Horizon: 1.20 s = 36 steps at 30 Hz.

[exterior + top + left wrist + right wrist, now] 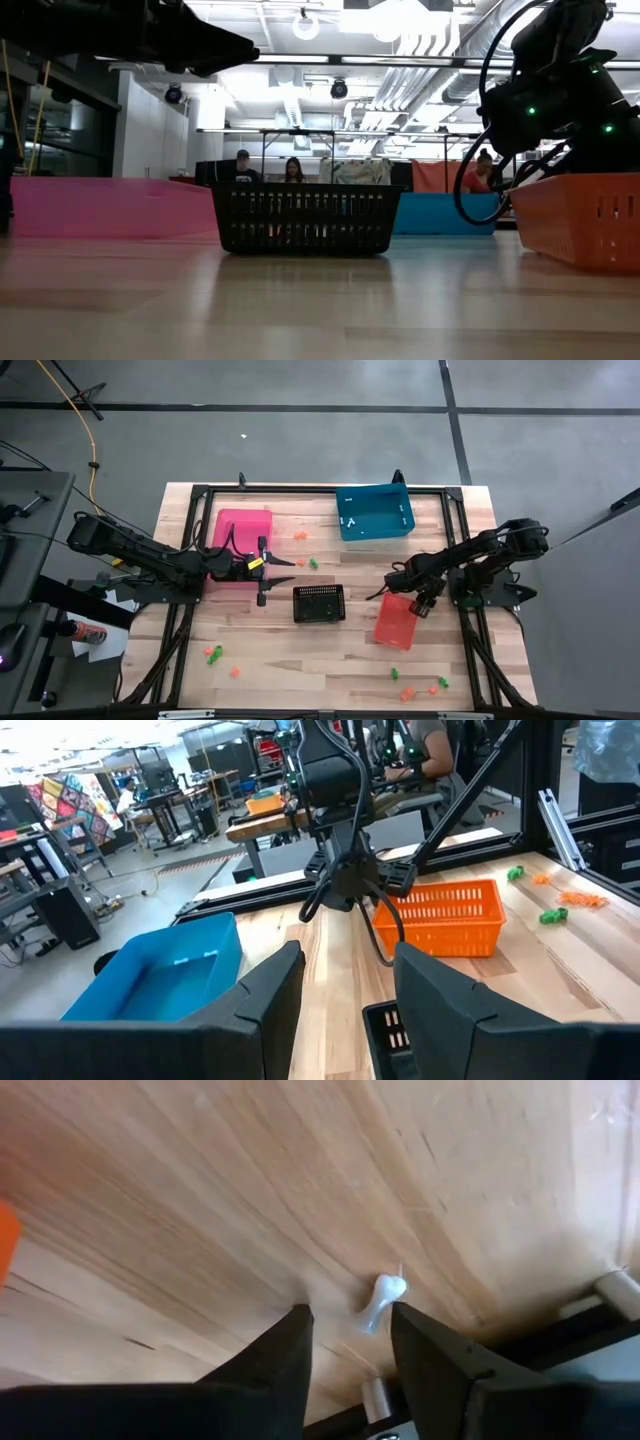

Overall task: Sort Halloween decoration
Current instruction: Put the white bone toy into the blue bin

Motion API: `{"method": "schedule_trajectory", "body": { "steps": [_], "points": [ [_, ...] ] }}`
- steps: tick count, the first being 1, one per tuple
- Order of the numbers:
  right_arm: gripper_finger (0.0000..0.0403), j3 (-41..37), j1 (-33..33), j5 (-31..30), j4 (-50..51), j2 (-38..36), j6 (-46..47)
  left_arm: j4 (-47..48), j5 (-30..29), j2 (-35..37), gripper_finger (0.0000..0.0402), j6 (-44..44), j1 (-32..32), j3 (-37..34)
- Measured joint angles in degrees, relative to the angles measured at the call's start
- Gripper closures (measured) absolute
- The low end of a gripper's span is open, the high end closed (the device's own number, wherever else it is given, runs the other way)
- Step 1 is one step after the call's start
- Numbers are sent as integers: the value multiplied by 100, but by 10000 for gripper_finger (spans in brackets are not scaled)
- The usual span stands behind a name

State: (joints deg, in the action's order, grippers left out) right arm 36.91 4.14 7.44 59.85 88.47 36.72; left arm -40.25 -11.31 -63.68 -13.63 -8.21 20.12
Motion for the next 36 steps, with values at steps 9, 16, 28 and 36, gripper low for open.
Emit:
{"method": "schedule_trajectory", "body": {
  "steps": [9, 16, 28, 36],
  "points": [
    [385, 12, -2, -35, -33, -1, 124, 0, 0, 0, 258, 0, 0, 0],
    [389, 15, -4, -78, -6, -2, 187, 0, 0, 0, 258, 0, 0, 0],
    [400, 4, 0, -91, 566, -79, 399, 0, 0, 0, 258, -65, 0, 0],
    [402, 4, 2, -35, 702, -749, 724, -4, 0, 0, 258, -195, -2, 0]
  ]
}}
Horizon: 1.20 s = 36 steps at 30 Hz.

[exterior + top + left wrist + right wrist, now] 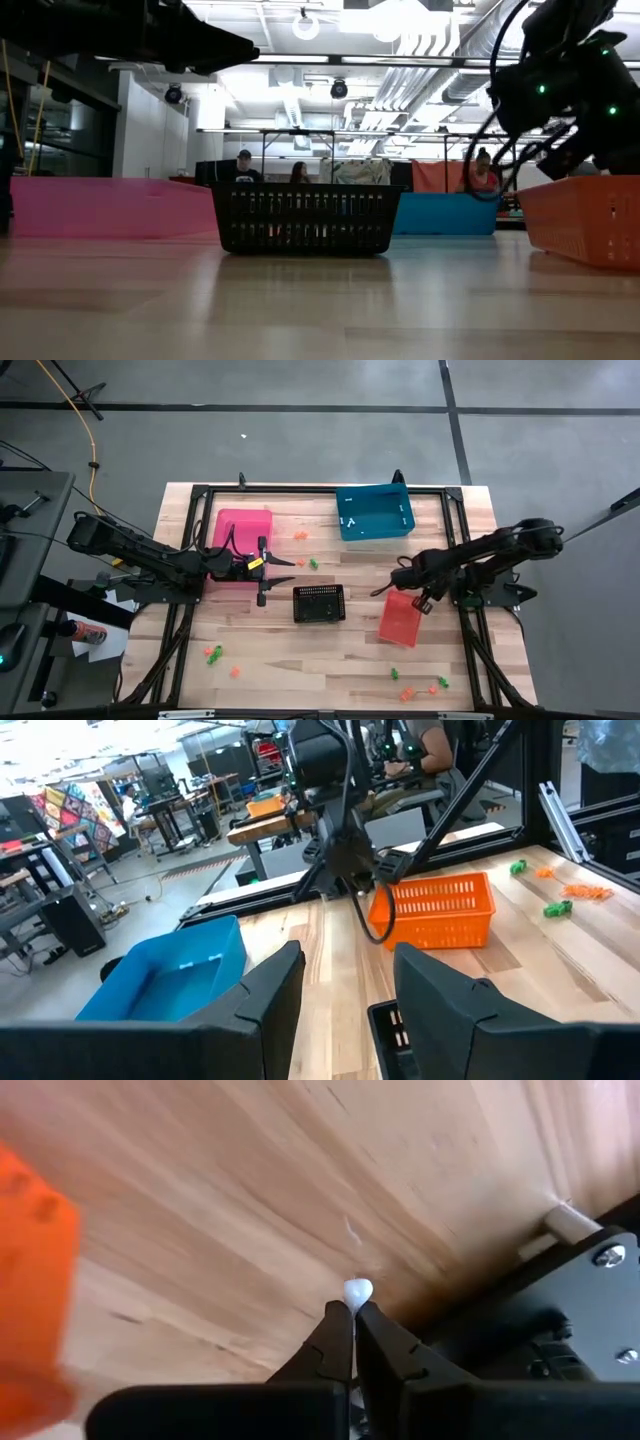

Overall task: Sort Halloween decoration
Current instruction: Put the white bone toy into the blue bin

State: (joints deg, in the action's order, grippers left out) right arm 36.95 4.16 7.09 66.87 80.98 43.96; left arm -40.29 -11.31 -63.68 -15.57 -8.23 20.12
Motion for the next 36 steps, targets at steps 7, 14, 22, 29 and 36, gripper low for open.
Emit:
{"method": "schedule_trajectory", "body": {
  "steps": [7, 14, 22, 29, 36],
  "points": [
    [403, 280, 263, -261, -26, -734, 385, -2, 0, 0, 258, -2, 1, 0],
    [403, 1034, 431, -1527, -381, -1162, 744, -35, 0, 0, 258, 26, 0, 0],
    [403, 1134, 431, -3501, -3065, -1177, -771, -27, 1, 0, 258, 160, -6, 0],
    [402, 373, 231, -4308, -6034, -1172, -2620, 407, 22, -2, 258, 1048, -89, 2],
    [402, -548, -135, -3835, -8668, -1164, -3808, -368, 65, -2, 258, 1647, -369, 2]
  ]
}}
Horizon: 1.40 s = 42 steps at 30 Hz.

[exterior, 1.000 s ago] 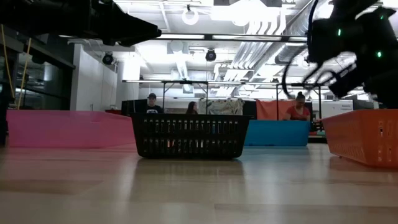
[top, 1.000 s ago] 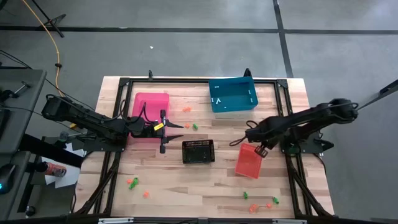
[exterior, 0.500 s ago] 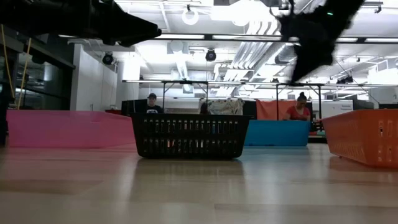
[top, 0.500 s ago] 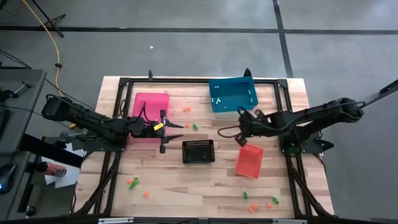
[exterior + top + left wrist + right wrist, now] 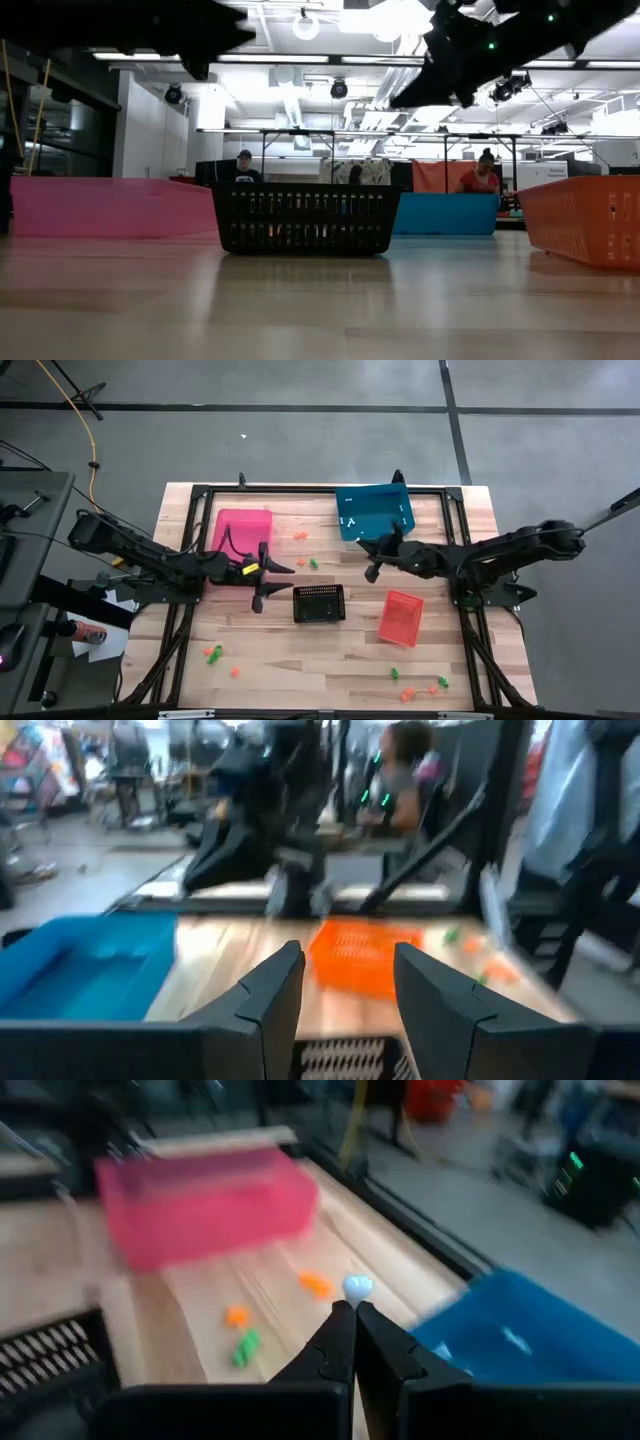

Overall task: Sort Halloween decoration
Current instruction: Put the white bone toy into the blue bin

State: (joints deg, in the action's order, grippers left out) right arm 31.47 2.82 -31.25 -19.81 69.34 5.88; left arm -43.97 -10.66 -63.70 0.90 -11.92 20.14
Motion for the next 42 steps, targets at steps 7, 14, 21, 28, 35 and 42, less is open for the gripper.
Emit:
{"method": "schedule_trajectory", "body": {
  "steps": [7, 14, 21, 28, 35, 42],
  "points": [
    [402, -653, -258, 1530, -2082, 0, -823, -87, -282, 0, 258, -87, -135, 0],
    [403, -684, -179, 2524, -2265, 2, -841, -85, -1348, 0, 258, 135, -119, 0],
    [403, -647, -188, 1719, -2494, 2, -755, -87, -1175, -2, 258, 200, -125, 0],
    [403, 650, -1596, 850, -206, 140, 268, -85, -1142, -2, 258, 200, -127, 0],
    [403, 1622, -2809, 1080, 1616, 1214, 1197, 176, -1082, -2, 258, 196, -127, -1],
    [403, 1643, -3033, 1297, 1479, 2284, 1634, 528, -1085, -5, 258, 195, -127, -4]
  ]
}}
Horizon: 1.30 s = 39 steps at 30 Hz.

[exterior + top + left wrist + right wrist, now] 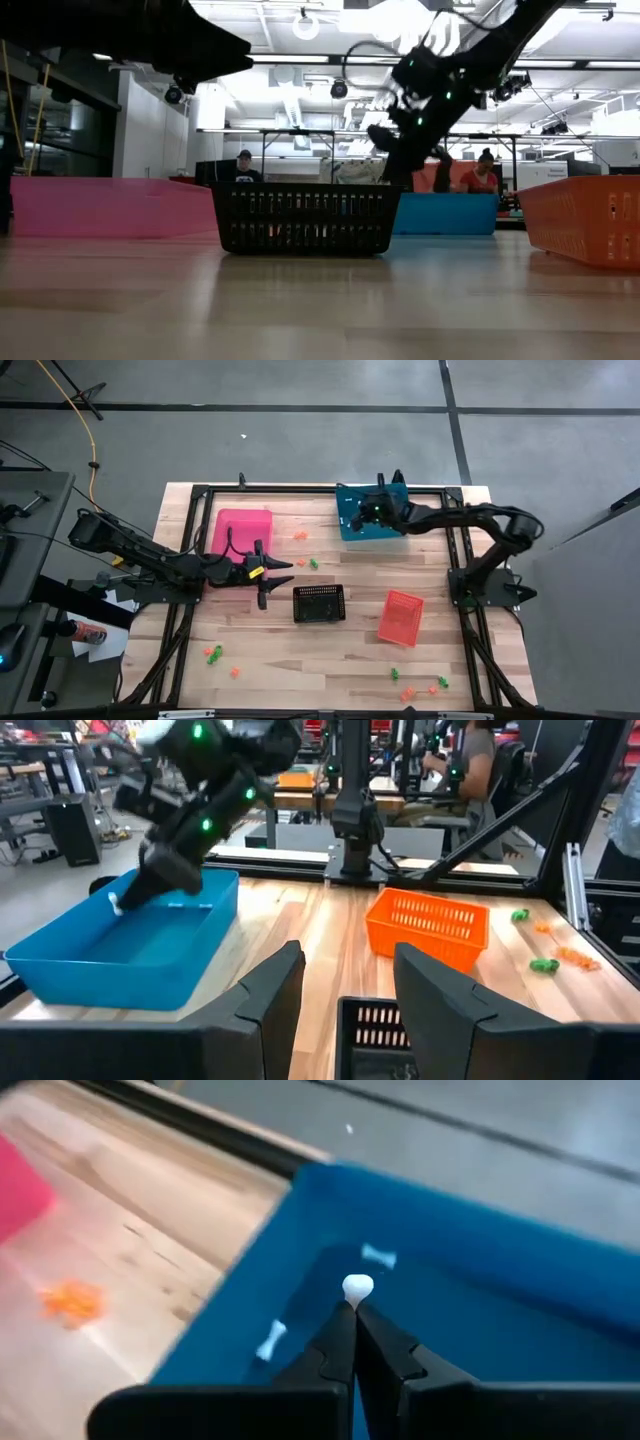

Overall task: Sort Halloween decoration
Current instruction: Put the white bone toy into the blue bin, then put the orange spider toy into the pink bin

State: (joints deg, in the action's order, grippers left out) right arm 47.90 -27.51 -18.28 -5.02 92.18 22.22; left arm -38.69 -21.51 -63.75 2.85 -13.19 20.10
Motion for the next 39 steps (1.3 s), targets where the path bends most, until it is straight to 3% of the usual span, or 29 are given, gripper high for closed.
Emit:
{"method": "schedule_trajectory", "body": {
  "steps": [9, 19, 25, 27, 31, 35, 39],
  "points": [
    [393, 2, 20, 68, 76, 193, -16, -7, -1, 0, 258, 0, 0, 0],
    [256, 7, 87, -119, 472, 96, -221, 3, -3, 0, 258, 0, 0, 0],
    [216, 7, 533, 1117, 678, -677, -708, 141, -3, 0, 258, -2, 1, 0],
    [216, 7, 950, 1416, 888, -916, -657, 205, -5, 0, 258, -2, 0, 0],
    [233, 7, 2197, 1364, 1072, -1002, -247, 207, -4, 0, 258, 10, 2, 0],
    [275, 7, 3480, 636, 1280, -937, 525, 205, 41, 0, 258, 166, 0, 0],
    [342, 5, 4376, 187, 1824, -939, 1454, 204, 48, 0, 258, 201, 1, 0]
  ]
}}
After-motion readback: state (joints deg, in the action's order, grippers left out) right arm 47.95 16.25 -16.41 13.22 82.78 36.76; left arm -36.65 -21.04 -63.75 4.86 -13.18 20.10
